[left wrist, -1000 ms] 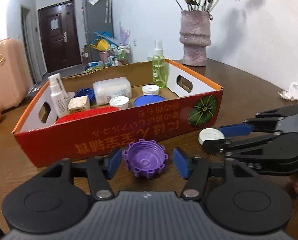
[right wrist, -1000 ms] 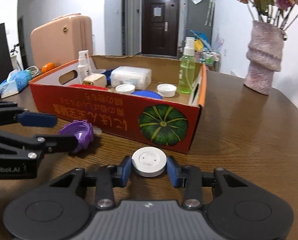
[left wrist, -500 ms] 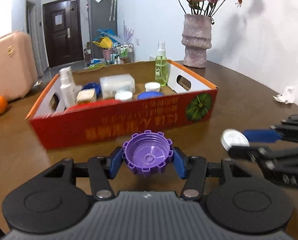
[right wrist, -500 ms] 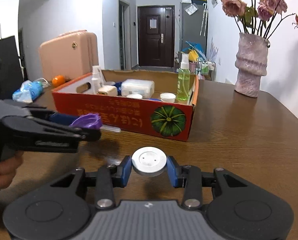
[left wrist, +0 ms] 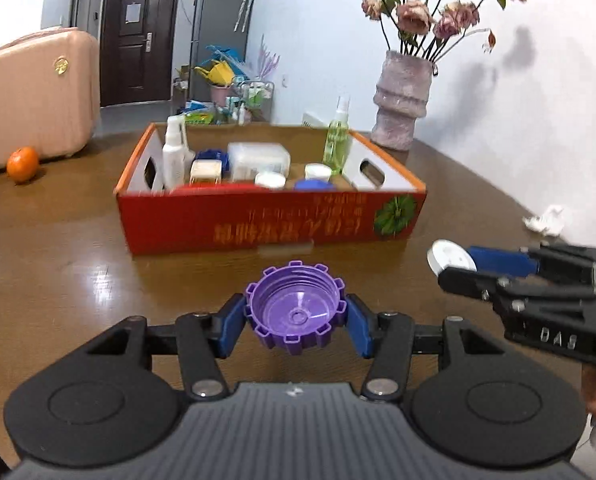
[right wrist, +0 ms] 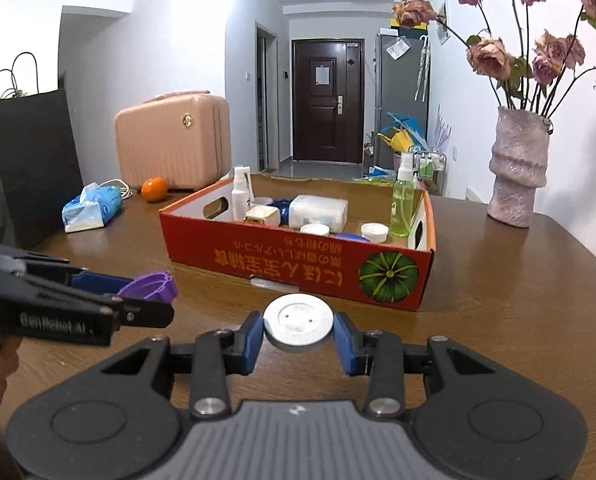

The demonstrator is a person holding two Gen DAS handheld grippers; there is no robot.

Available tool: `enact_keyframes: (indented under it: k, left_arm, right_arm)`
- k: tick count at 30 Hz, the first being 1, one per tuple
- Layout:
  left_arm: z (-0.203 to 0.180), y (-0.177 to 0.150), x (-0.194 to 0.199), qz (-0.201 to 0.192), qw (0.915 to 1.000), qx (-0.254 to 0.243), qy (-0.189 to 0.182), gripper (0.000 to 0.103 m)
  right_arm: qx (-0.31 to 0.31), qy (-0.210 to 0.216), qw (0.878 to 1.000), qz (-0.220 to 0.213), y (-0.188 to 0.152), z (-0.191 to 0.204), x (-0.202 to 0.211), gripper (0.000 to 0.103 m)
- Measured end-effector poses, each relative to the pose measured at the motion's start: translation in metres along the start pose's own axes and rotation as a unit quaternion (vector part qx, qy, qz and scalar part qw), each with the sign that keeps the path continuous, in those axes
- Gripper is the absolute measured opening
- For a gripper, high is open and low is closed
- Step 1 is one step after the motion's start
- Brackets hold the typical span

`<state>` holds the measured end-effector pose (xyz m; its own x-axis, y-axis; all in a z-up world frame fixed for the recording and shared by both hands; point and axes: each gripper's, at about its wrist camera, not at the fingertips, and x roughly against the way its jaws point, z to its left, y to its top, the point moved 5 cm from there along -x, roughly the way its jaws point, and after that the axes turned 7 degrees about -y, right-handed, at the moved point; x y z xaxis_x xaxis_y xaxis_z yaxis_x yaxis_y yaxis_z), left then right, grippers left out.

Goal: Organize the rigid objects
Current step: 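Drop the purple cap into the box with the left tool while the right tool drops the white cap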

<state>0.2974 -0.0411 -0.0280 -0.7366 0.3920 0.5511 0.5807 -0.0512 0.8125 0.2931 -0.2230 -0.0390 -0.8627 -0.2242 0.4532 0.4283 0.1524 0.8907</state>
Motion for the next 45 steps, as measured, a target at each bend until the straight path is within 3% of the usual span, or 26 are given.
enact_keyframes:
  k: [7, 12, 20, 26, 28, 31, 34, 35, 40, 45]
  left_arm:
    - [0.016, 0.085, -0.039, -0.016, 0.9992, -0.032, -0.016, 0.054]
    - [0.052, 0.133, -0.112, 0.038, 0.9992, 0.011, 0.000, 0.054]
    - [0.088, 0.141, -0.196, 0.117, 0.9909, 0.039, 0.052, 0.054]
    - [0.094, 0.144, -0.207, 0.115, 0.9908, 0.038, 0.059, 0.060]
    - [0.098, 0.147, -0.205, 0.107, 0.9915, 0.044, 0.060, 0.063]
    - [0.103, 0.155, -0.189, 0.082, 0.9939, 0.060, 0.043, 0.066]
    - [0.100, 0.155, -0.152, 0.038, 0.9981, 0.036, 0.032, 0.075]
    - [0.098, 0.150, -0.137, 0.021, 0.9988, 0.028, 0.035, 0.078]
    - [0.087, 0.120, -0.067, -0.025, 0.9959, -0.015, 0.086, 0.080]
    - [0.077, 0.087, -0.001, -0.065, 0.9885, -0.031, 0.133, 0.083]
  right_arm:
    - [0.043, -0.027, 0.998, -0.028, 0.052, -0.014, -0.015, 0.038]
    - [0.058, -0.026, 0.998, 0.001, 0.087, -0.033, -0.079, 0.038]
    - [0.082, -0.029, 0.993, 0.080, 0.094, -0.051, -0.186, 0.038]
    - [0.086, -0.040, 0.990, 0.107, 0.086, -0.059, -0.223, 0.037]
    - [0.081, -0.041, 0.990, 0.104, 0.086, -0.062, -0.228, 0.035]
    - [0.057, -0.046, 0.994, 0.086, 0.093, -0.069, -0.223, 0.040]
    - [0.046, -0.057, 0.995, 0.063, 0.097, -0.073, -0.208, 0.063]
    - [0.048, -0.054, 0.996, 0.058, 0.097, -0.071, -0.200, 0.064]
    - [0.040, -0.039, 0.998, 0.030, 0.095, -0.056, -0.157, 0.066]
    - [0.042, -0.044, 0.998, -0.019, 0.090, -0.029, -0.100, 0.078]
